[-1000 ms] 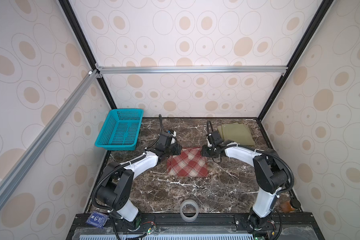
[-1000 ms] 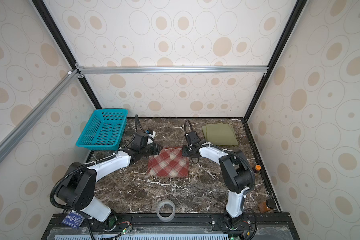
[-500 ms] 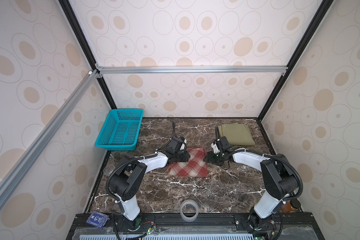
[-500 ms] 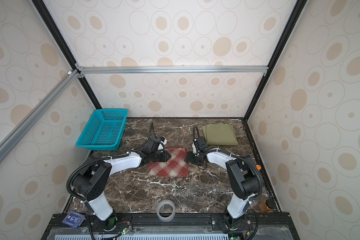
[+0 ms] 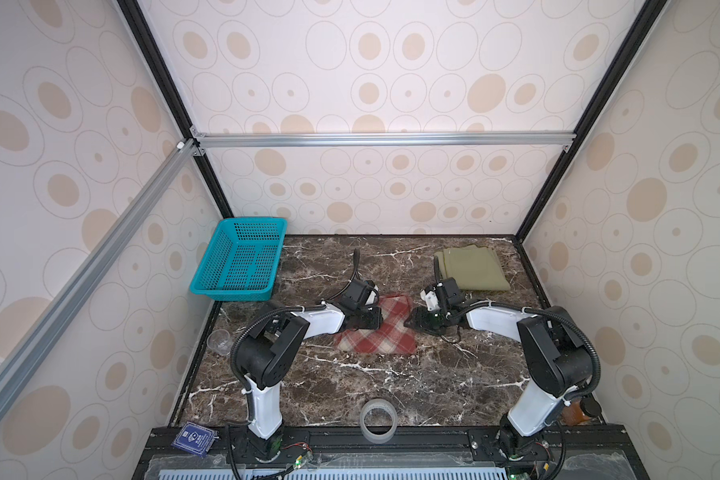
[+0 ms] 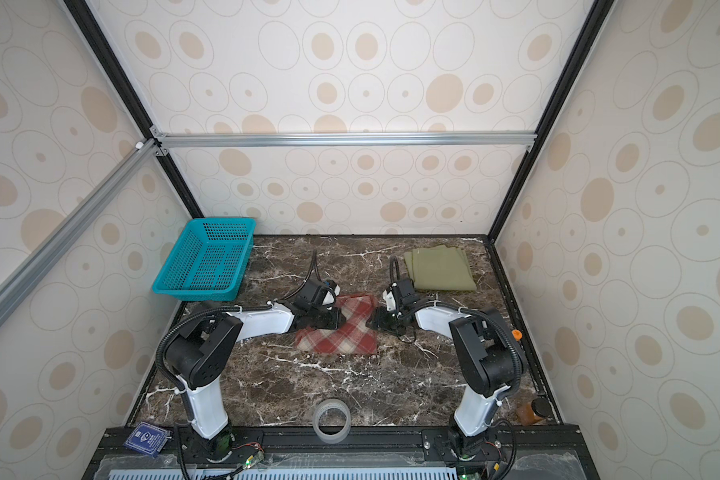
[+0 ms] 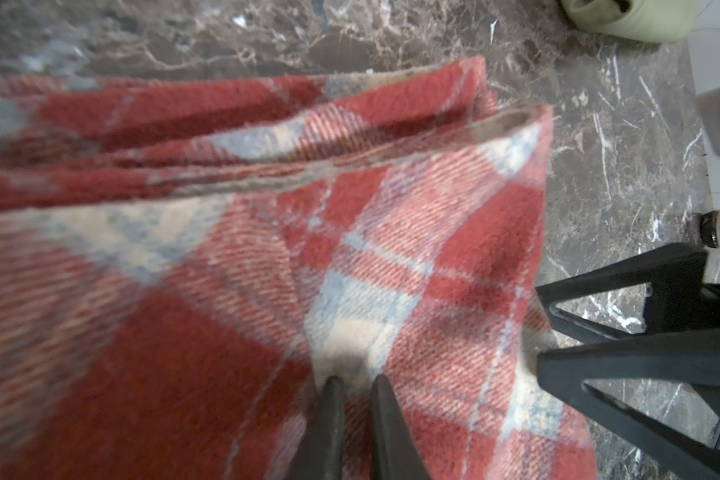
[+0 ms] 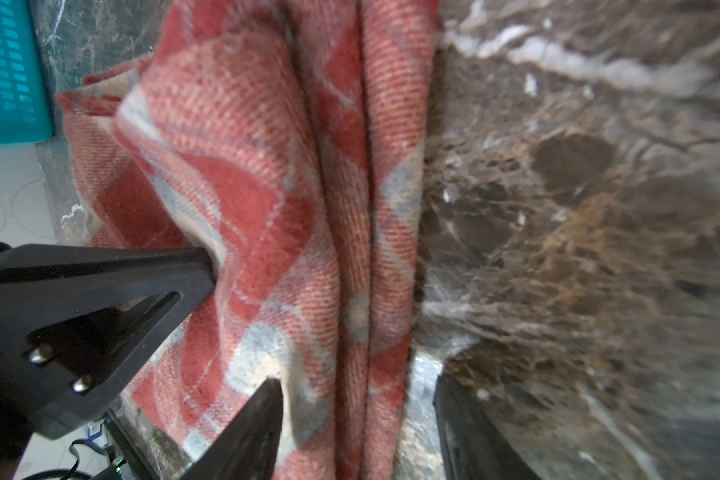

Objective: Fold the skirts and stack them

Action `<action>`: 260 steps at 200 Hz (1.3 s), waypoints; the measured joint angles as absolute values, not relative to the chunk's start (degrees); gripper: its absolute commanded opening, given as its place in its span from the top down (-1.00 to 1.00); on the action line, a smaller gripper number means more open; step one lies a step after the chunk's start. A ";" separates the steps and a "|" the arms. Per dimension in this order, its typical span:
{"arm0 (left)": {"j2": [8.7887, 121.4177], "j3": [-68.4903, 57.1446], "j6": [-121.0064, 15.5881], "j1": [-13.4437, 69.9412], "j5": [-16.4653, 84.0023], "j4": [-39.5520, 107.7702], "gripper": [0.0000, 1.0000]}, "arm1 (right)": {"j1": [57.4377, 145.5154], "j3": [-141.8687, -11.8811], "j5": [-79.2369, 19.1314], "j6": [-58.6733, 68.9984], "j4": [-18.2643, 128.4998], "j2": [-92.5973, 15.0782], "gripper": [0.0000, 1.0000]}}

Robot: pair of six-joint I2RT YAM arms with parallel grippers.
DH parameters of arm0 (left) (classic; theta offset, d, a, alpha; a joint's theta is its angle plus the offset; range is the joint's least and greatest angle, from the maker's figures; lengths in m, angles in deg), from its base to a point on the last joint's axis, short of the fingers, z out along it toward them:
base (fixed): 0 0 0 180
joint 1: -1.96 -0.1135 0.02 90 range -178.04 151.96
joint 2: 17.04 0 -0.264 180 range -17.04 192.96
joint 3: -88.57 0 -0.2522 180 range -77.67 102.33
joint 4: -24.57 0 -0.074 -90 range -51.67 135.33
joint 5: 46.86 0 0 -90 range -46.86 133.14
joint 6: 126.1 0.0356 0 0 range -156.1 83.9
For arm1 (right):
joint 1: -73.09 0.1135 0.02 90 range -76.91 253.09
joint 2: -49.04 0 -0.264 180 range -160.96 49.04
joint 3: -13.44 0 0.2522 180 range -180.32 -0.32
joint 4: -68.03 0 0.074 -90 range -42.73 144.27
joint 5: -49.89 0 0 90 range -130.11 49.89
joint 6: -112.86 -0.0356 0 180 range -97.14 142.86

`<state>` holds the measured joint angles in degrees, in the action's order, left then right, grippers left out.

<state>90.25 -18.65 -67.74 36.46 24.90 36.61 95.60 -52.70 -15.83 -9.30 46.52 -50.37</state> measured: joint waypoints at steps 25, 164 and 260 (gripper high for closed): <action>90.27 -18.65 -67.30 36.50 25.47 36.72 0.73 | 95.46 -52.27 -14.72 -9.41 49.23 -51.05 -0.22; 90.33 -17.99 -66.23 36.59 26.80 37.95 0.75 | 94.59 -48.13 -10.13 -11.60 63.59 -53.26 -0.17; 90.33 -17.34 -66.19 36.88 27.33 39.10 0.75 | 93.63 -46.25 -8.03 -11.25 66.61 -53.43 -0.04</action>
<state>90.33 -17.34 -66.19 36.88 27.33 39.10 93.63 -46.25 -8.03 -11.25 66.61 -53.43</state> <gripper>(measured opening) 0.126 0.530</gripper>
